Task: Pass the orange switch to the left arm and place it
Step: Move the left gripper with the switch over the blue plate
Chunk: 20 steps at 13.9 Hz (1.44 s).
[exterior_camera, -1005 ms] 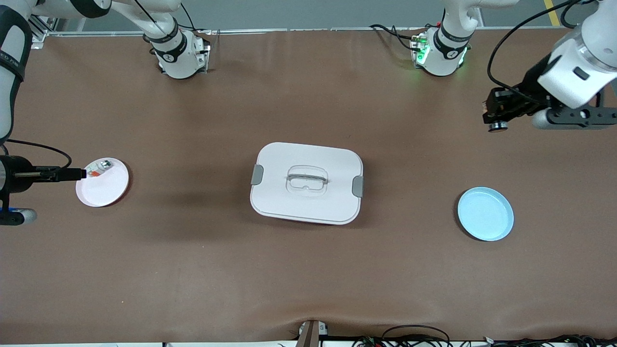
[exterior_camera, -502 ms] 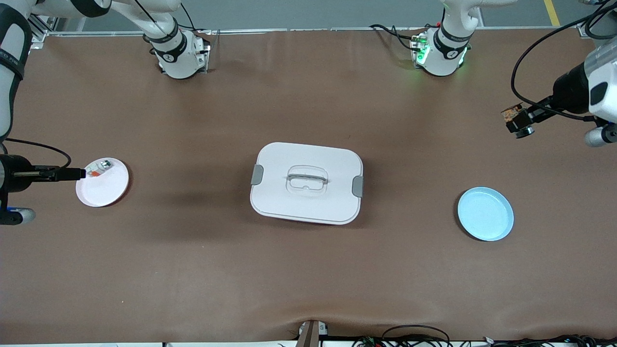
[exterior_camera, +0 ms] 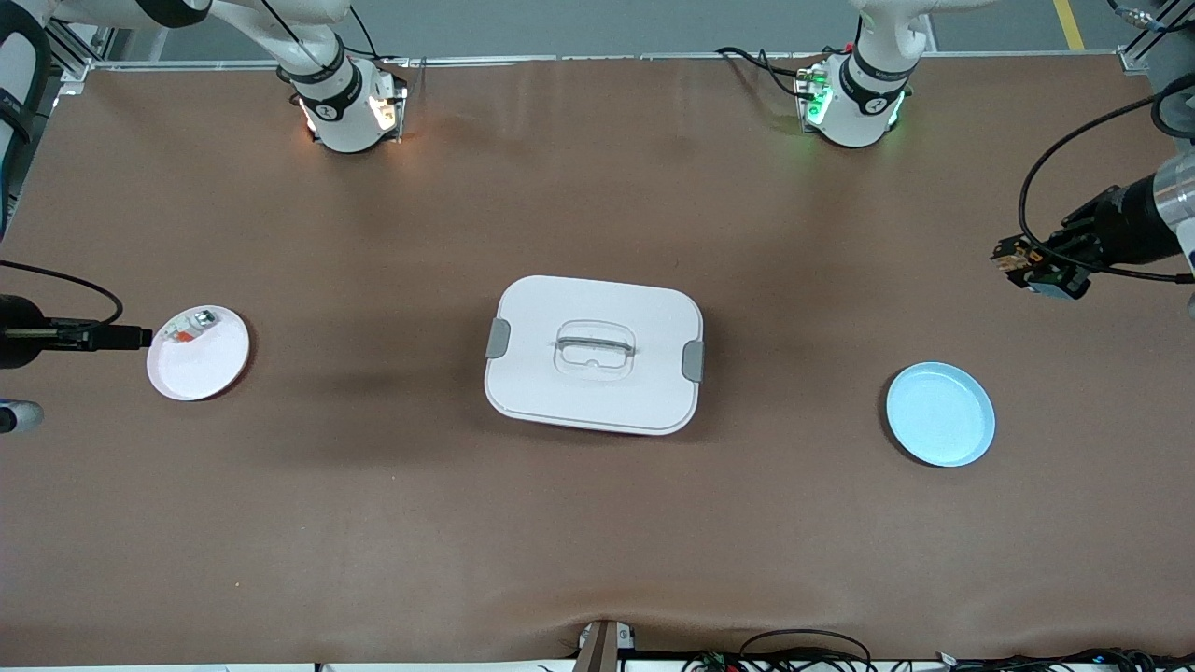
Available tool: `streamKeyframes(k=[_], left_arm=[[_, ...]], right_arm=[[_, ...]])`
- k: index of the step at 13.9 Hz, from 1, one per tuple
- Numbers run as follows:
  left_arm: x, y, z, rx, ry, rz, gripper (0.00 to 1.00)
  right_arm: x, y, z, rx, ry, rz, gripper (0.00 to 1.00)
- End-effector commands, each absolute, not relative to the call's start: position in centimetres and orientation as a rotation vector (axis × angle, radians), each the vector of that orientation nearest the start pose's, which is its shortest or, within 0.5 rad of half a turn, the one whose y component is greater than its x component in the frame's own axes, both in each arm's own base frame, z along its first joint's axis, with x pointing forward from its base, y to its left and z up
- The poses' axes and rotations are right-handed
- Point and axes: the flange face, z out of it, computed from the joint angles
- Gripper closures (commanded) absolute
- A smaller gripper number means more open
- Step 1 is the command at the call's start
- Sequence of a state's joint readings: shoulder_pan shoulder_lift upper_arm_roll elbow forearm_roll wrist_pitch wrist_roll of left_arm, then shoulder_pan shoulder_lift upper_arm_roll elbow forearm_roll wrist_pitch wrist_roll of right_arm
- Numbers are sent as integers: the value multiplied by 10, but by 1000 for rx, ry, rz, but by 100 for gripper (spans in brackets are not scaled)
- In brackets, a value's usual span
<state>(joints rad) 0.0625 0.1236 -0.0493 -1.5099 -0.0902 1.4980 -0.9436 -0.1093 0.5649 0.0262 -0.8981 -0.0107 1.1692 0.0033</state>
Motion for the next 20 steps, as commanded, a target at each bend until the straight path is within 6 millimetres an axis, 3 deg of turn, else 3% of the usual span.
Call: streamKeyframes(k=[1, 3, 6, 11, 16, 20], left_arm=[[584, 20, 555, -2723, -1551, 204, 100], [586, 24, 529, -2659, -1636, 171, 100], [591, 25, 491, -2555, -1781, 62, 100], [608, 31, 415, -2499, -1776, -12, 100], [626, 34, 366, -2499, -1813, -36, 100], [640, 34, 327, -2508, -1849, -82, 100]], right_arm=[[651, -72, 579, -3106, 190, 391, 0], [643, -69, 599, -3111, 165, 338, 0], [640, -71, 605, -3100, 181, 326, 0], [634, -38, 626, -3141, 73, 275, 0], [622, -45, 645, -3154, 93, 248, 0], [618, -41, 646, -3149, 10, 280, 0]])
